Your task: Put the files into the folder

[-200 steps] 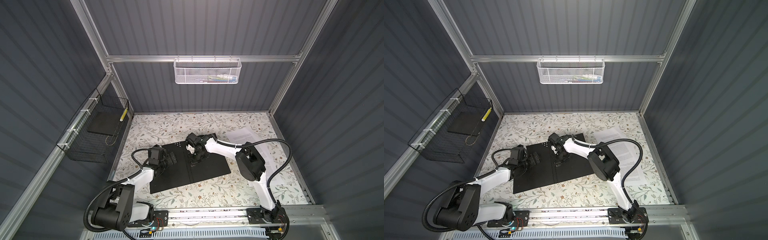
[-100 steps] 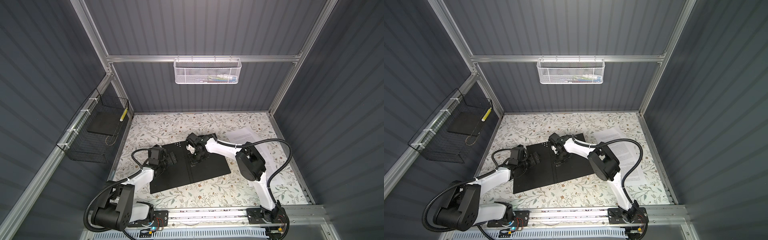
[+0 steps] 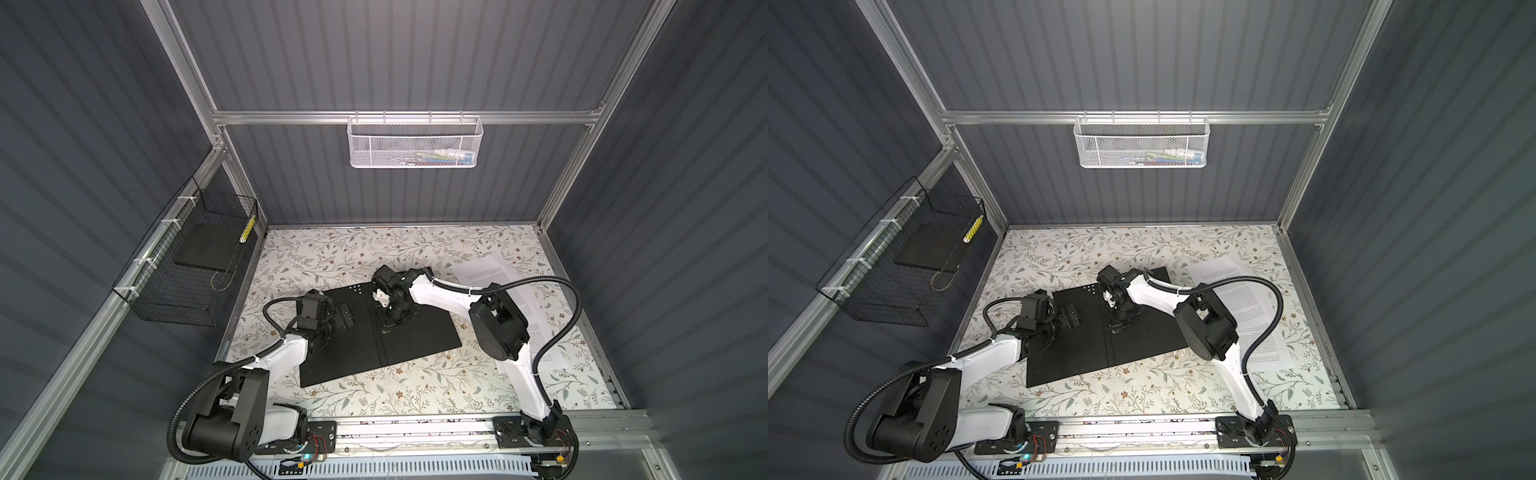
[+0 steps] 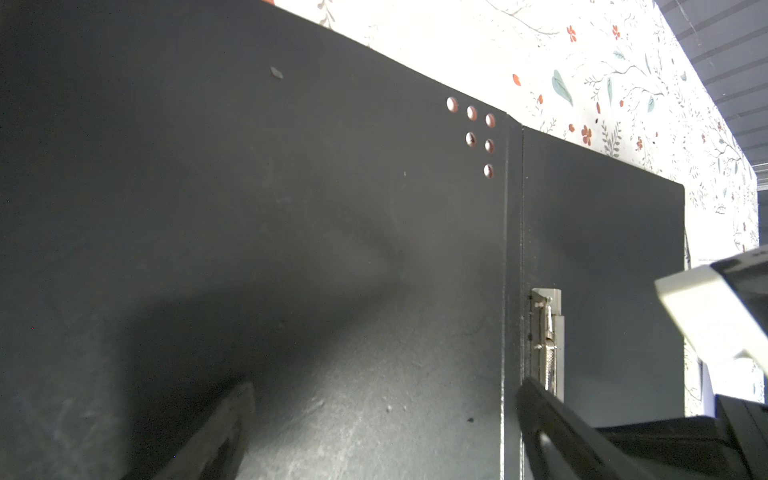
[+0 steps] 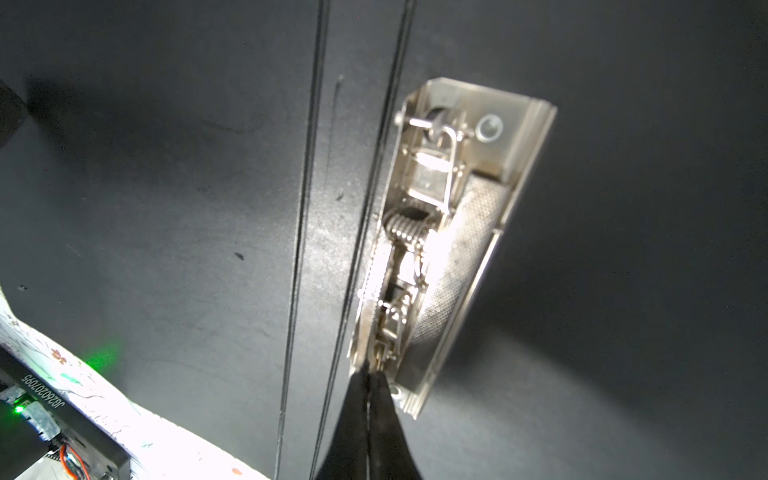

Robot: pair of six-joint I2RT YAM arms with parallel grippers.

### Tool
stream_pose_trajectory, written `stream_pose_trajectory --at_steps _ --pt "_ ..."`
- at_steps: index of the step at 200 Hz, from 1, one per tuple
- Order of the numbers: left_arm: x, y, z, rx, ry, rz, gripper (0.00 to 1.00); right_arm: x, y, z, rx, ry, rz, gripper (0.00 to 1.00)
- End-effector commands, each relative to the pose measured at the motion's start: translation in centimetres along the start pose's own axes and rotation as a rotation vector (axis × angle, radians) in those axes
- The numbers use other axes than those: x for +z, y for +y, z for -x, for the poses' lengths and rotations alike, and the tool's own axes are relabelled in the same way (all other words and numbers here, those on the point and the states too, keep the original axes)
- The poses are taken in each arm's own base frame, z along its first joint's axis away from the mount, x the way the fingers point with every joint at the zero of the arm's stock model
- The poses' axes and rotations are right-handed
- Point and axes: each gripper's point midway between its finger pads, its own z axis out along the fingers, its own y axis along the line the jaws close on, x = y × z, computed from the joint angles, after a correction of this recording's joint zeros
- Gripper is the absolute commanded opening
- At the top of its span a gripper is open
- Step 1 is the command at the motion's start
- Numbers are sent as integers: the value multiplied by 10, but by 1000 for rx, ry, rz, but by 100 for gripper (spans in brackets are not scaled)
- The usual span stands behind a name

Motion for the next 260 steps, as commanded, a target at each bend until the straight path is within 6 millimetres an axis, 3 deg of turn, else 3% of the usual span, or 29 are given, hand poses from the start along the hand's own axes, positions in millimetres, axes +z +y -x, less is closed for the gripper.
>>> stream_pose_trajectory --at_steps 1,34,59,94,167,200,223,260 --pt "-1 54 -64 -50 228 190 100 36 -65 -36 37 161 -300 0" --pt "-1 54 -64 -50 223 189 100 31 -67 -34 10 162 -368 0" --pt "-2 54 -64 -49 221 186 100 16 -84 -33 -5 153 -460 0" --pt "-2 54 -64 -49 218 184 100 12 -98 -35 -3 155 -478 0" --pt "-2 55 -64 -48 216 185 100 -14 -77 -10 -13 54 -426 0" --pt "-2 54 -63 -48 212 183 100 -5 -93 -16 -35 101 -491 0" --pt "-2 55 -64 -48 215 184 100 12 -96 -27 -37 136 -472 0" --pt "-2 54 -64 -48 213 184 100 20 -96 -31 -8 145 -424 0"
